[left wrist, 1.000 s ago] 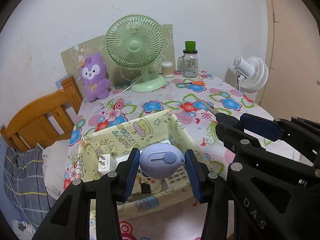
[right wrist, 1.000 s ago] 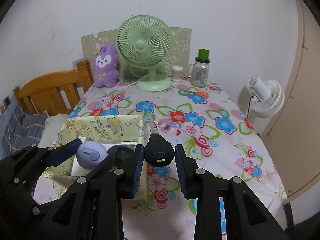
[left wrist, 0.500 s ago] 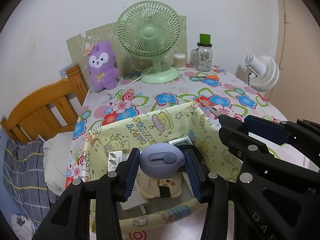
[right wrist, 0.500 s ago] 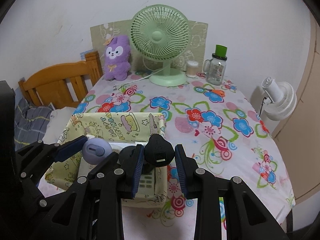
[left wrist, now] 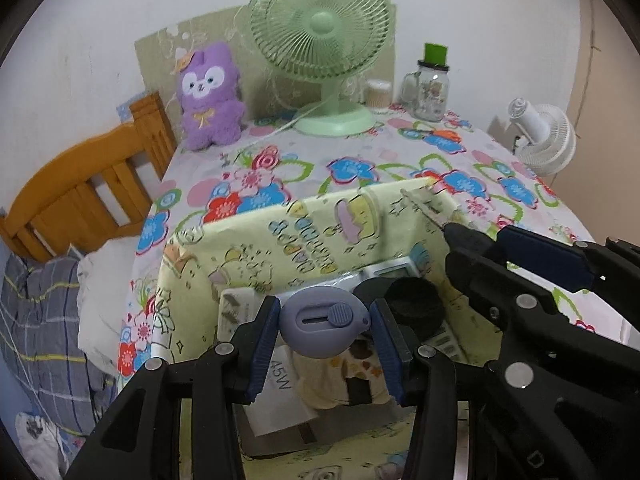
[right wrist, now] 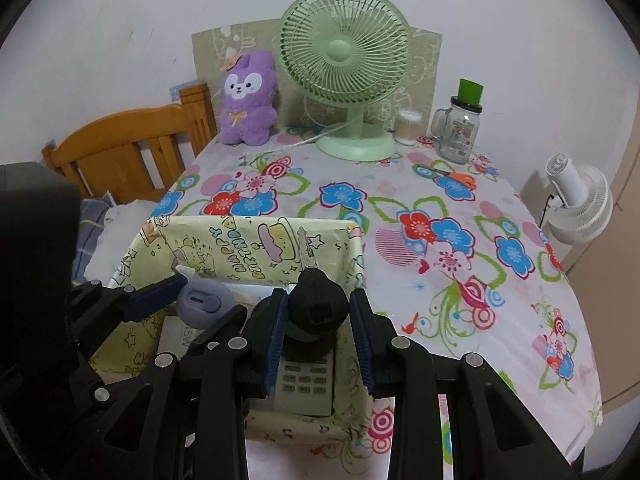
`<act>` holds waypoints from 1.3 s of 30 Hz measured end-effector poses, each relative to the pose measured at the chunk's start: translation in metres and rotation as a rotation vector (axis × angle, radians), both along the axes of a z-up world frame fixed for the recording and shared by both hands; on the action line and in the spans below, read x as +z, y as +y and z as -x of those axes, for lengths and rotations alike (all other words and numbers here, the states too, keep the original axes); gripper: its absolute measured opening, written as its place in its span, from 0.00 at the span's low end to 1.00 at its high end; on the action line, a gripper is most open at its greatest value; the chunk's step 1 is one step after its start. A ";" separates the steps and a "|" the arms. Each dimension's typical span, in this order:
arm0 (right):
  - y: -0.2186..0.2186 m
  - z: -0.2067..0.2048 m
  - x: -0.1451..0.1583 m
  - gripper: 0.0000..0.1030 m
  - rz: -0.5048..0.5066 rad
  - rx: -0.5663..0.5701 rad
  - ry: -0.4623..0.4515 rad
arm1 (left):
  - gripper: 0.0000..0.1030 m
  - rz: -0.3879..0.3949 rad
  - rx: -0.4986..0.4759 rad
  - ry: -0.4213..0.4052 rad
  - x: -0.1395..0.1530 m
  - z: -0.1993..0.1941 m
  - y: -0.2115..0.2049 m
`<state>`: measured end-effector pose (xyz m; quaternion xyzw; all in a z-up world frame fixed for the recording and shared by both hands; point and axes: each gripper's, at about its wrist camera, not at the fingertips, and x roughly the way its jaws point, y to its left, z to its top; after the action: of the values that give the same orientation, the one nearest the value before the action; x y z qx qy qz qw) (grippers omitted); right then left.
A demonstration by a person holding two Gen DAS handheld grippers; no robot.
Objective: Organize rigid objects
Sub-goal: 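Lower and release the lavender case with the left tool while the right releases the plug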
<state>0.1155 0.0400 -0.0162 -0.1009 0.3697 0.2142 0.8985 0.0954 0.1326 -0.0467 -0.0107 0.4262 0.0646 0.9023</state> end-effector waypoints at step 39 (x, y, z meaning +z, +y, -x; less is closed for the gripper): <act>-0.006 0.003 -0.006 0.67 -0.076 0.056 0.049 | 0.89 -0.006 0.007 -0.019 0.009 0.021 -0.011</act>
<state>0.1121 0.0343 -0.0226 -0.0716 0.3800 0.2558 0.8860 0.0744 0.1216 -0.0377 -0.0105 0.4174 0.0690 0.9061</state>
